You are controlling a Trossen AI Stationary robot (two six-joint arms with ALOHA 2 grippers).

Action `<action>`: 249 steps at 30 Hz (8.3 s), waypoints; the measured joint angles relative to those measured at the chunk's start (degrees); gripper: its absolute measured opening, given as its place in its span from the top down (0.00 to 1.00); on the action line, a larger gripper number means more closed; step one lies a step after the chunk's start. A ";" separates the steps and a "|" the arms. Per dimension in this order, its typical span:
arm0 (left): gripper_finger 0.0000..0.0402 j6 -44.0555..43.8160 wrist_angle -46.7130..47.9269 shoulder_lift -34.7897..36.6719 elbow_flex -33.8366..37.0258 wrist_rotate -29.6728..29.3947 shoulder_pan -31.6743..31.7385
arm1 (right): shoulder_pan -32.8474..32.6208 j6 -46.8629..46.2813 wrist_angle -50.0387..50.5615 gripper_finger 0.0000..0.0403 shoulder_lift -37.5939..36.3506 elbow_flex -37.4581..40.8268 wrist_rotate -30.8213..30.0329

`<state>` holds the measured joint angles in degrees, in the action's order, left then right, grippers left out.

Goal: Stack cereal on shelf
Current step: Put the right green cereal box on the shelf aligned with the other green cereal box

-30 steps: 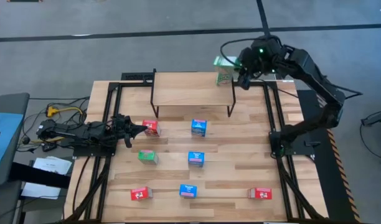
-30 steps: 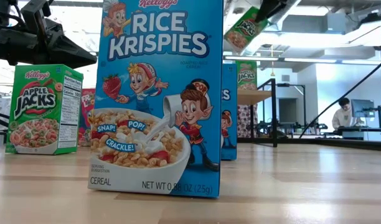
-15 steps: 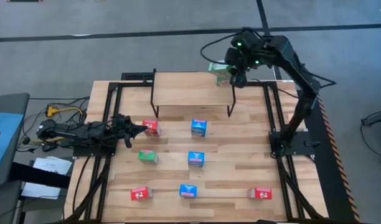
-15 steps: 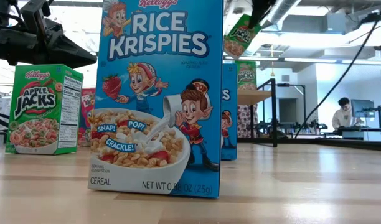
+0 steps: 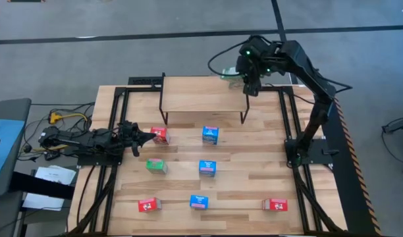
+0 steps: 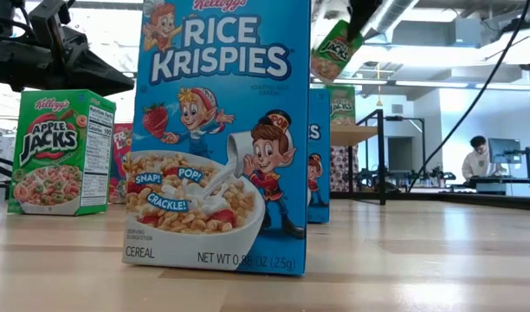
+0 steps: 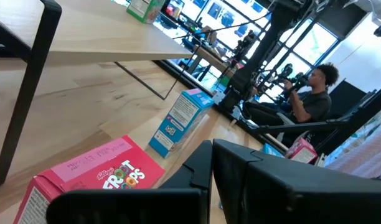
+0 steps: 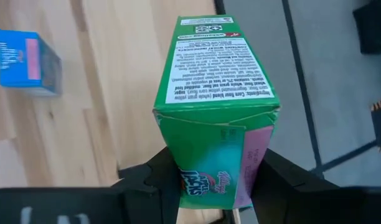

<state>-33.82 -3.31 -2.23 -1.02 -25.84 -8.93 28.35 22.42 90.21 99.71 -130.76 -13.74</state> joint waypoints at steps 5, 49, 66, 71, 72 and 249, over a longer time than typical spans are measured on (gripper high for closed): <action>1.00 0.13 0.00 -0.01 0.02 0.10 0.00 | 0.80 -0.95 -0.45 0.57 0.10 0.02 -1.13; 1.00 -0.79 -0.04 -0.01 0.00 2.77 0.02 | -3.46 -0.42 -0.03 0.57 -0.05 2.21 3.46; 1.00 -2.44 0.11 -0.01 0.02 2.83 0.02 | -2.30 -0.34 -0.21 0.57 0.01 12.06 3.46; 1.00 -2.45 0.15 -0.01 0.02 2.83 0.02 | -1.53 -0.58 -0.18 0.57 0.03 14.67 3.49; 1.00 -2.45 0.15 -0.01 0.02 2.82 0.01 | -1.40 -0.54 -0.17 0.57 0.03 14.77 3.44; 1.00 -6.97 0.39 0.00 0.02 7.19 0.00 | -1.34 5.06 -5.23 0.39 -3.11 21.73 -6.25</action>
<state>-40.80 -2.92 -2.23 -0.99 -18.65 -8.93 27.00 27.49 84.98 96.60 -109.03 -19.99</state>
